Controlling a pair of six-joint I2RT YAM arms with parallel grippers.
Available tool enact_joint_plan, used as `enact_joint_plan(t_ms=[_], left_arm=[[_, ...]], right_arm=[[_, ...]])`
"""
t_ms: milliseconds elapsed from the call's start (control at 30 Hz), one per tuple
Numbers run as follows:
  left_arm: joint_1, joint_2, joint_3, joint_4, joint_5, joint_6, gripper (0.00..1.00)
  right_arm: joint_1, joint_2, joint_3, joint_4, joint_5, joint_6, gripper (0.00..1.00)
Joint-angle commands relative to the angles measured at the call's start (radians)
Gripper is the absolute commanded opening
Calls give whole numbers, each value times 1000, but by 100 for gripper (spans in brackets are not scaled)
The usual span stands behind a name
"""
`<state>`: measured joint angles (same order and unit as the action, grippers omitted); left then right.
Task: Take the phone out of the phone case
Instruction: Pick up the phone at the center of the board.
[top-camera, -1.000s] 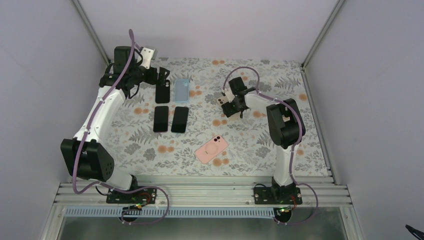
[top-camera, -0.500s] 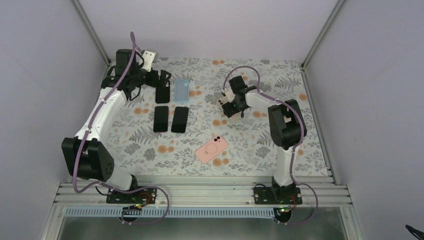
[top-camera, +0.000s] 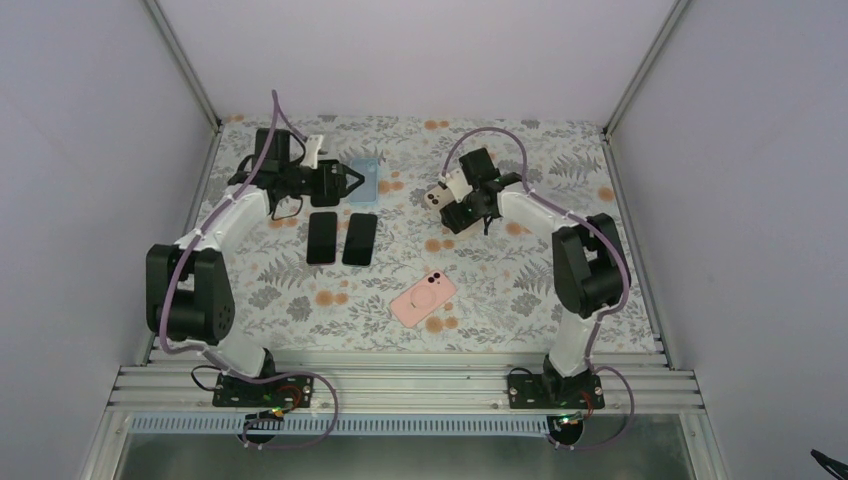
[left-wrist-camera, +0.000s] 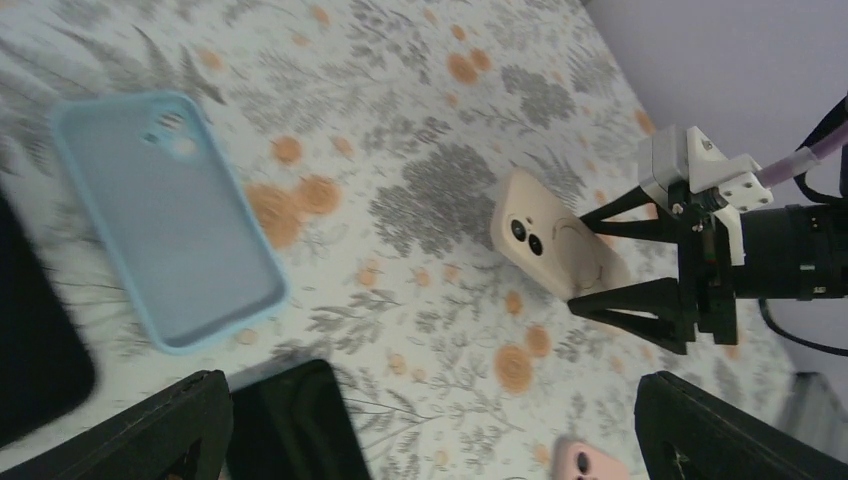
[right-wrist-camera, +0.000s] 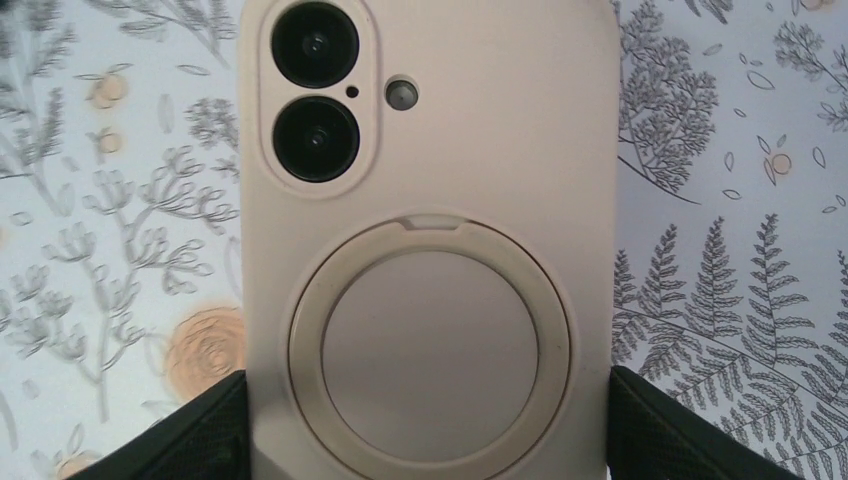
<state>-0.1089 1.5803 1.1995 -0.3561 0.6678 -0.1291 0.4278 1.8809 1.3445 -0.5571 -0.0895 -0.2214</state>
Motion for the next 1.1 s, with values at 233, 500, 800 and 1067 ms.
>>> enact_joint_plan(t_ms=[233,500,800,1067], left_arm=[[-56,175,-56,300,369,-332,97],[-151,288,0,329,433,-381,91],[-194,330,-8,447,522,-506,72],[-221,307,-32,513,556,-537,26]], right_arm=[[80,-158,-55,81,-73,-32,73],[132,-199,-56,80,-95,-14,73],[181,-245,-72,84,-109,-4,74],[206,-252,-64,81,-102,-4,74]])
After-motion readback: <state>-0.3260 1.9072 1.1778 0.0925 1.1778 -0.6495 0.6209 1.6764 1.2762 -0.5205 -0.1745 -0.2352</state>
